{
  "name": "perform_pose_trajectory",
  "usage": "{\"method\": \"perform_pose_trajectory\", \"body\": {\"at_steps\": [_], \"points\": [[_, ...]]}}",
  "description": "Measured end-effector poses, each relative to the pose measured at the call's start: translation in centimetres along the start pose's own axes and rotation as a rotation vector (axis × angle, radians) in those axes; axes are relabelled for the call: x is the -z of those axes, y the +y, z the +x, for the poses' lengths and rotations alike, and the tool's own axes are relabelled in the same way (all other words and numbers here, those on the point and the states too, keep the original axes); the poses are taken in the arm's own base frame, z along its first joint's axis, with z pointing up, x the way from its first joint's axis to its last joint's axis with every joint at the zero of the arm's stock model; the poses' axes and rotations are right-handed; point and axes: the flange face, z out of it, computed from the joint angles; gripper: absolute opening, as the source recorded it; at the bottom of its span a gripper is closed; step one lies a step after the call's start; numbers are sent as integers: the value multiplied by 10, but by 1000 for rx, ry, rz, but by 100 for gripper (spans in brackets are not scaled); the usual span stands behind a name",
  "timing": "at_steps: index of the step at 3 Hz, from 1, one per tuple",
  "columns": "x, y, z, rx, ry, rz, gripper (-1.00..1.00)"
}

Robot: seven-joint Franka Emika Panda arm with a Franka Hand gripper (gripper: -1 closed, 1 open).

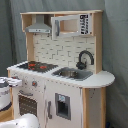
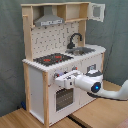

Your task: Play with the kitchen

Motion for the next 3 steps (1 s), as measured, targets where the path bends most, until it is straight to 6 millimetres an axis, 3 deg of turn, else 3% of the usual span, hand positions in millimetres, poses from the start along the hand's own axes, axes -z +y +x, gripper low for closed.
{"method": "perform_pose_trajectory", "body": {"at_steps": [1,2,3], "points": [[-11,16,12,-3,16,-20,100],[31,25,17,-30,45,-46,100],[51,16,5,-36,39,-44,100]]}}
